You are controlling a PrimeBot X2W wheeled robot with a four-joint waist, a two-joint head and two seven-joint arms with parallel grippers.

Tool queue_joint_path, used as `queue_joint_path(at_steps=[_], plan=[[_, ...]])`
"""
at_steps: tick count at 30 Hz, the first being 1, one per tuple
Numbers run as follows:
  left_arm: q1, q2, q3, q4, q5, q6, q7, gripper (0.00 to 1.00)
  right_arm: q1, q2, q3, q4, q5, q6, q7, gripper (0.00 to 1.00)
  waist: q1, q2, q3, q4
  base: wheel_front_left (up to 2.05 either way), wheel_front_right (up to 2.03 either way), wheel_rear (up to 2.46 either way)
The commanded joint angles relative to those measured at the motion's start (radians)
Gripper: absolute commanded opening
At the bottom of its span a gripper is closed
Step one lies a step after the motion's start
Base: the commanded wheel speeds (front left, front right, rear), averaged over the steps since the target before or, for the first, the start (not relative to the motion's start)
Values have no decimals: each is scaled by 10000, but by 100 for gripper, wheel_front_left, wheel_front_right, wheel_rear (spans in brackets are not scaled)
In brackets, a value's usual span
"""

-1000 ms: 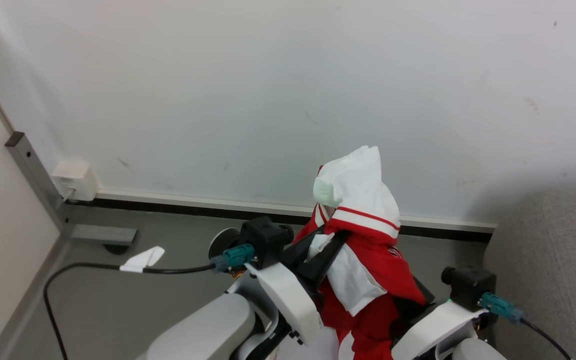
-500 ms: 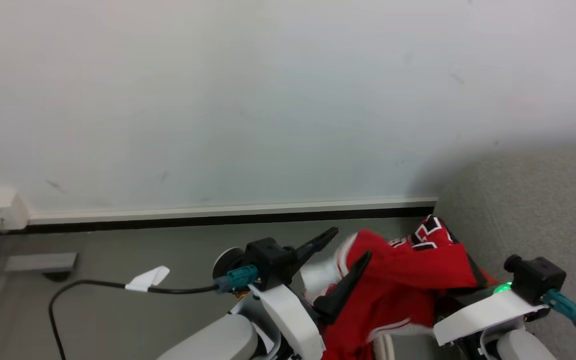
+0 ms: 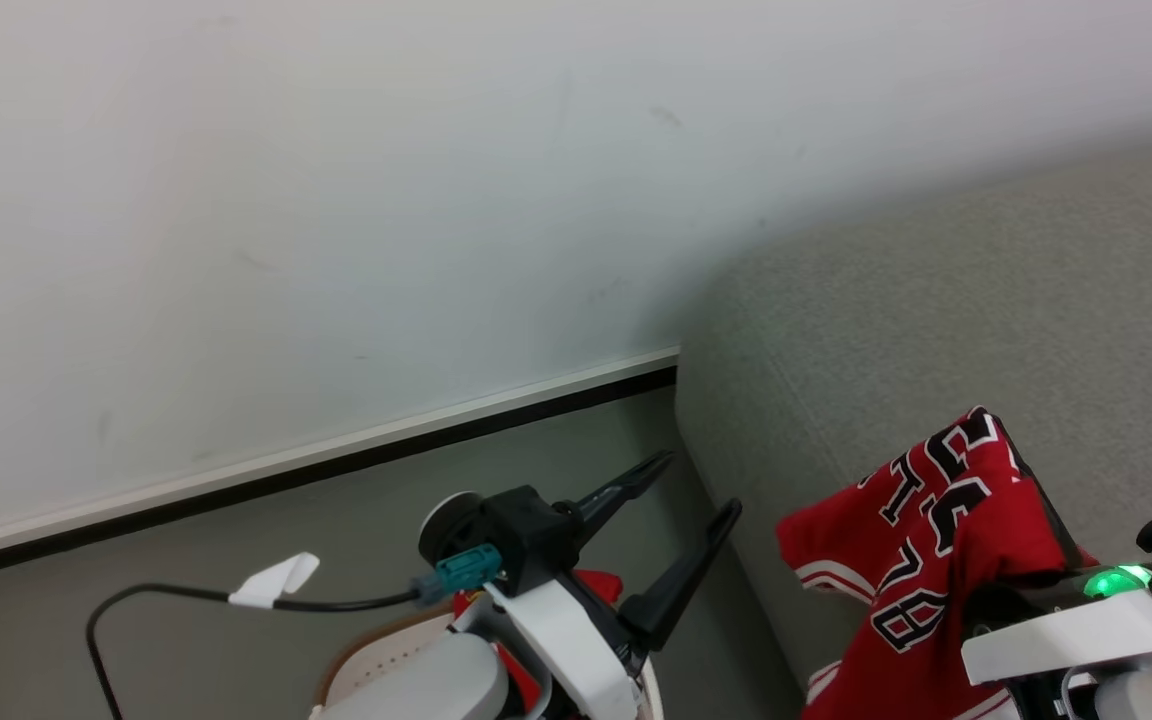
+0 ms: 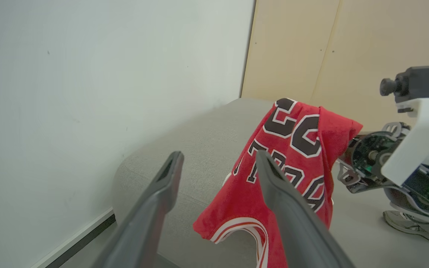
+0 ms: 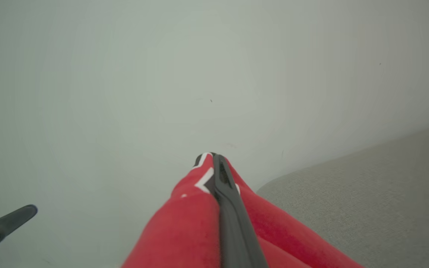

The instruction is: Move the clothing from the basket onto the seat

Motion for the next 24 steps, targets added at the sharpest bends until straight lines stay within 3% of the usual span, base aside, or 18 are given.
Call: queue_joint_path(at_steps=[1, 14, 19, 24], plan=[[186, 50, 120, -20, 220, -4, -61, 100, 232, -119, -31, -171, 87, -18, -4, 0, 0, -1, 219, -730, 0, 0, 0], [453, 25, 905, 80, 869, -334, -77, 100, 223, -22, -274, -587, 421, -18, -4, 0, 0, -1, 663, -1236, 0, 0, 0], [235, 193, 1040, 192, 1192, -529, -77, 100, -802, -3, -475, -295, 84, -18, 146, 0, 0, -1, 1212, -1143, 0, 0, 0], [-245, 471, 968, -65, 1446, -741, 43, 100, -2362, 116, -1196, -108, 69, -18, 661, 0, 0, -1, 2431, -803, 0, 0, 0]])
